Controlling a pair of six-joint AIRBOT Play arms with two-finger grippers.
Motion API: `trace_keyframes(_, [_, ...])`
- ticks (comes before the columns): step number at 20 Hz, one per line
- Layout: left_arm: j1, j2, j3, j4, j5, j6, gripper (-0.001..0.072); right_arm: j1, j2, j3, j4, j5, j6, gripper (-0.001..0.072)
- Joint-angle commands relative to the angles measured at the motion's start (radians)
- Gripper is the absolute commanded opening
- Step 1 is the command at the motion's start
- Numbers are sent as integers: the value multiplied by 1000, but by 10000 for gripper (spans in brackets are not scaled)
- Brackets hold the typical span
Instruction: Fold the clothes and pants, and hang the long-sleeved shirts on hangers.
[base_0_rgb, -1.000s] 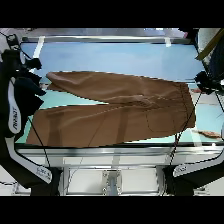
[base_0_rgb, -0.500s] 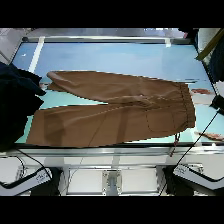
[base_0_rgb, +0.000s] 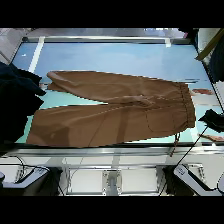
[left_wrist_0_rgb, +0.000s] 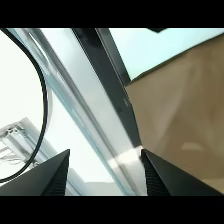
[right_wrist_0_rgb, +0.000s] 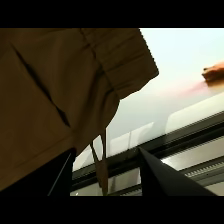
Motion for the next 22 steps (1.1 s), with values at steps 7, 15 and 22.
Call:
trace_keyframes(7, [137,-167,-126,-207,97,229,575,-1,6,-6,100,90,-16,443])
trace_keyframes(15, [10,-221,-126,-242,193,272,571,-2,35,-6,94,110,-16,442])
trace_keyframes(22, [-52,-264,-126,-237,215,272,489,-2,121,-6,66,91,-25,442])
